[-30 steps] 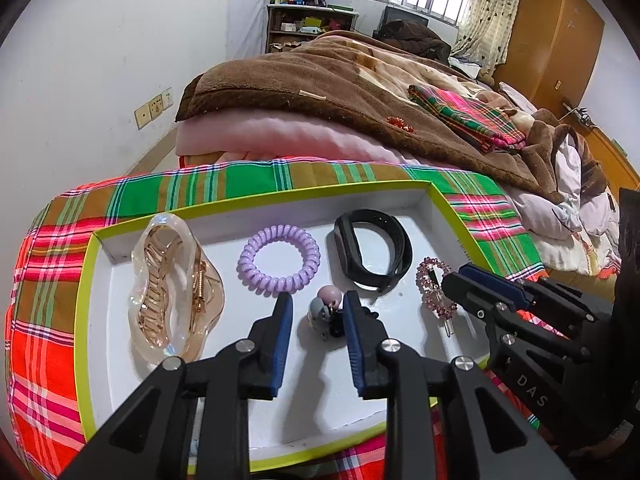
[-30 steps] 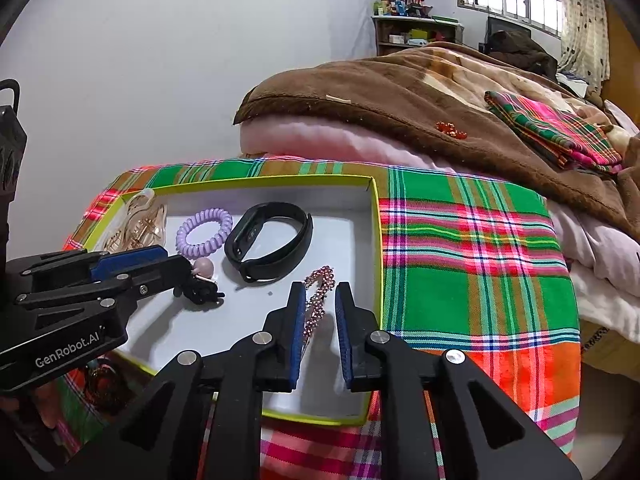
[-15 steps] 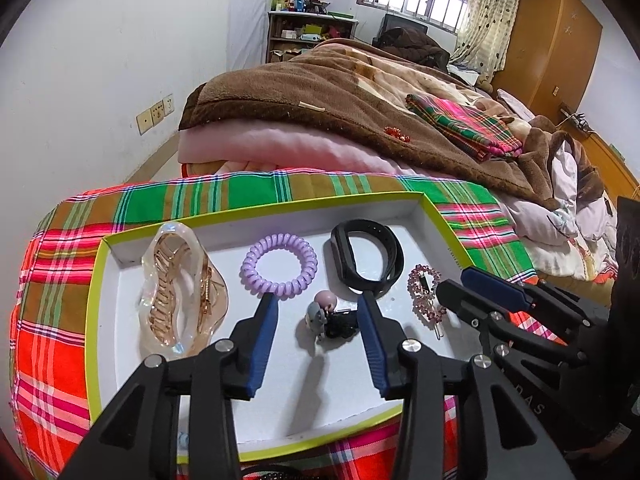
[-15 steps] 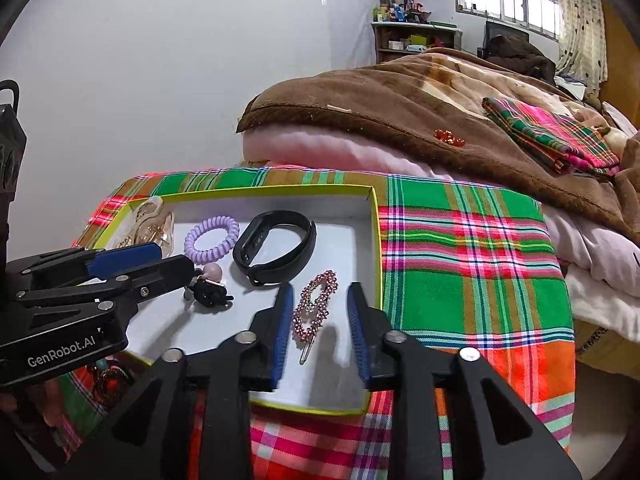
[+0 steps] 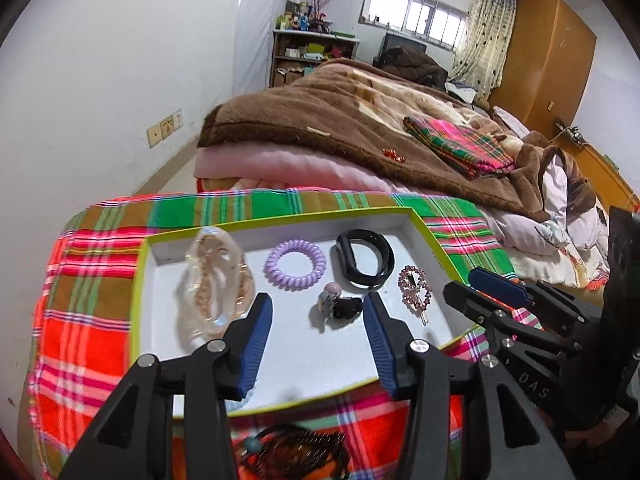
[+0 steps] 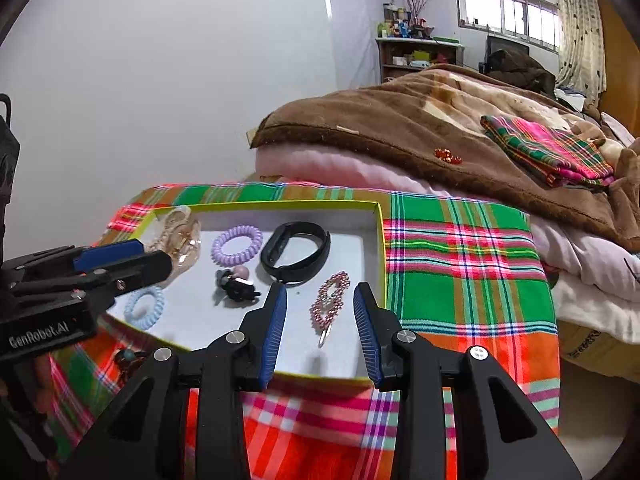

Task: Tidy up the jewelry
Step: 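Move both tools toward the dark beaded bracelets beside the box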

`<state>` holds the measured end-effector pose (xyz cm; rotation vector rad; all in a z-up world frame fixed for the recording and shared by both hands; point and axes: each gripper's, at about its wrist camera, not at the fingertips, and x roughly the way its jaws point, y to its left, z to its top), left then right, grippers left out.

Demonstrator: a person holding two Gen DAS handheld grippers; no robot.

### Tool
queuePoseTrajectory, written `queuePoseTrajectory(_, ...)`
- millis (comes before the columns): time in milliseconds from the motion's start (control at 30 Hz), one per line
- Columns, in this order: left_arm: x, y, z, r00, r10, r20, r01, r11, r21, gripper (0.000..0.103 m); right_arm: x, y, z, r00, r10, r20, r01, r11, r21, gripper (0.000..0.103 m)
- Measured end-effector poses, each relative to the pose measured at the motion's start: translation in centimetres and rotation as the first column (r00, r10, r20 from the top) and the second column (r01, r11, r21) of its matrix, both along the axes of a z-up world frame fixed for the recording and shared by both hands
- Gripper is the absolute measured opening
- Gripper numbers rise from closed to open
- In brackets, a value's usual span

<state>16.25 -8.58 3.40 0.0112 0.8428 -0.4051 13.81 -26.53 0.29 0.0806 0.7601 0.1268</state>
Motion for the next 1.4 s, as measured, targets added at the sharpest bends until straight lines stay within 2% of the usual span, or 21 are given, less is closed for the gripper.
queuePoseTrajectory(333,-2.9,4.4,1.7,0.997,0.063,0.044,-0.062,0.998,-0.027,0.051,-2.9,2.2,0.9,0.997,0.068,0.02,-0.069,0.997,0.029,0.036)
queuePoseTrajectory(867,-5.0,10.4,-0.8,0.984,0.178,-0.012,-0.179,0.982,-0.062,0.052,-3.6,8.6,-2.9,0.962,0.256,-0.101,-0.247,0.965,0.093,0.036)
queuePoseTrajectory(1067,-5.5,11.6,-2.1,0.981,0.191,-0.043,-0.194,0.978,-0.072,0.052,-3.4,10.1,-4.3,0.946,0.287,-0.148,-0.275,0.956,0.098,0.036)
queuePoseTrajectory(1400,-6.0,12.7,-3.3,0.979,0.189,-0.077,-0.195,0.977,-0.086,0.052,-3.5,11.1,-4.9,0.944,0.28,-0.175,-0.27,0.96,0.078,0.036)
